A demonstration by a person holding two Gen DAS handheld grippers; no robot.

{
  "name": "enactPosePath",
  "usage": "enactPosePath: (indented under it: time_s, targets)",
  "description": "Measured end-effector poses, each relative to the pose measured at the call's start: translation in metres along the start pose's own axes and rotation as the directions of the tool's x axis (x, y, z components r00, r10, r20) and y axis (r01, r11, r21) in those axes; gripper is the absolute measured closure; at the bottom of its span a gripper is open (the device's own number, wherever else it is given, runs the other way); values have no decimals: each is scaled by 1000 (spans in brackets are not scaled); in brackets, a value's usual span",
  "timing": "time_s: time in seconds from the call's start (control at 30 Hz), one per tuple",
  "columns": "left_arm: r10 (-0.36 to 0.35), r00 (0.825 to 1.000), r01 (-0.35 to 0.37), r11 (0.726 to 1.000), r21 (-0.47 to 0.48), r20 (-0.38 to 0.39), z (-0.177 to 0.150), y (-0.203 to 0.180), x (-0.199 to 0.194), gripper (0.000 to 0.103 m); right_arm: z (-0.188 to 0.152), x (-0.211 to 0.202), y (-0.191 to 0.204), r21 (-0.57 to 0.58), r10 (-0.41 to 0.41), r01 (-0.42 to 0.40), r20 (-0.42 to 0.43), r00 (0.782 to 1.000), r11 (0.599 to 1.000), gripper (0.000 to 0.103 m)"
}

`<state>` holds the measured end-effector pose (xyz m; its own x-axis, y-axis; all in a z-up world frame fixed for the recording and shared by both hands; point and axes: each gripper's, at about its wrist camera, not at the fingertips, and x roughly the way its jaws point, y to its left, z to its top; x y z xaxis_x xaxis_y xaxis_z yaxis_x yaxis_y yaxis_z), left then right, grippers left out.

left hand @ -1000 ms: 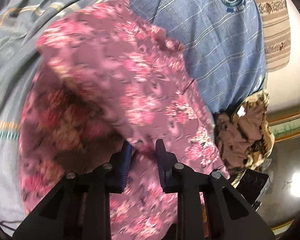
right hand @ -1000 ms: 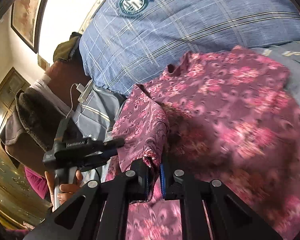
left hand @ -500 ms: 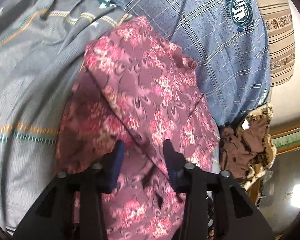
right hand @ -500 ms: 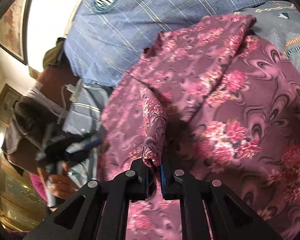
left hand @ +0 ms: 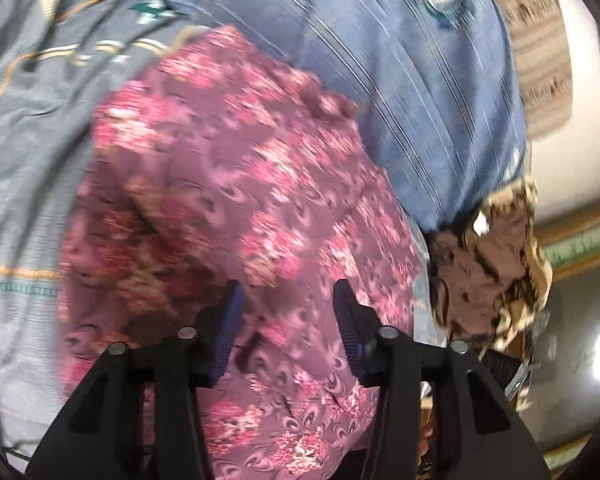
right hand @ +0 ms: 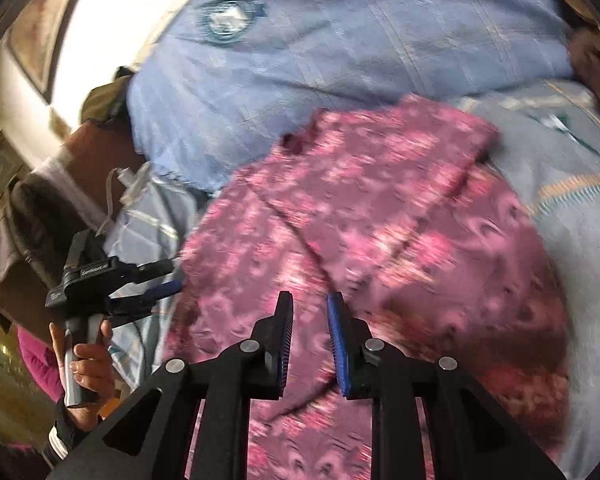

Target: Fold small clothes

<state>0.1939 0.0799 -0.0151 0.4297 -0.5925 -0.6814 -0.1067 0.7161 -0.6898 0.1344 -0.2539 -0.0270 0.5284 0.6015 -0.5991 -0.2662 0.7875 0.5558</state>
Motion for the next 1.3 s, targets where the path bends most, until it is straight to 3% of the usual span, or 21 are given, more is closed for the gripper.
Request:
enactPosePath:
  time_s: [0.1,0.17,0.2,0.27,0.33,0.47,0.57,0.77,0.87,1.0,1.03,1.07,1.1,1.13,1.2,1.3]
  targets:
    - [50,998,-48,998,41,-49,-8,-8,24,57,-8,31,9,-35,-7,5,-52,999,999,83]
    - [90,992,-85,995,53,-93,-15,-3,43,58,-19,53,-1,-15,-36,35,-112,993,999,83]
    - [90,993,-85,994,68,-79,-18,-2,46,58,-26,62,-10,11,-38,40,-138,990,999,86]
    - [93,993,-87,991,99,-68,-19,-6,42,57,-29,57,-15,37,4,-1,-94,996,999,87]
    - [87,993,-79,992,97,-80,-20,-4,41,57,-26,53,-16,34,9,-5,-113,994,999,87]
    - [91,991,-81,991,103,-99,-25,0,26,57,-22,25,-24,34,-23,27,-105,994,999,85]
    - [111,988,-94,984,152,-106,-38,5,9,55,-22,-15,-43,52,-91,94,-68,994,994,72]
    - [131,981,-99,971,216,-141,-76,15,-8,51,-41,-85,-95,134,-280,283,-38,959,950,66]
    - [135,979,-103,973,205,-153,-87,20,-3,51,-56,-97,-116,195,-290,295,-54,955,935,65]
    - [133,981,-107,978,179,-140,-89,20,-1,51,-71,-85,-112,133,-281,291,-91,956,947,65]
    - [140,980,-114,978,176,-141,-89,19,-2,51,-73,-82,-103,68,-325,330,-79,943,942,76]
    - [144,979,-119,978,171,-144,-88,18,-2,51,-75,-82,-96,-4,-368,368,-76,927,930,93]
    - [146,978,-120,978,173,-147,-88,15,-5,51,-74,-82,-89,-67,-404,399,-76,912,914,99]
    - [147,979,-120,976,181,-145,-89,13,-7,51,-72,-89,-82,-101,-426,420,-48,903,902,100]
    - [159,980,-129,967,218,-124,-92,5,-11,48,-66,-106,-86,-87,-419,415,-24,908,905,100]
    - [230,969,-197,942,271,-93,-98,3,-6,43,-61,-113,-106,-33,-433,432,-36,901,901,100]
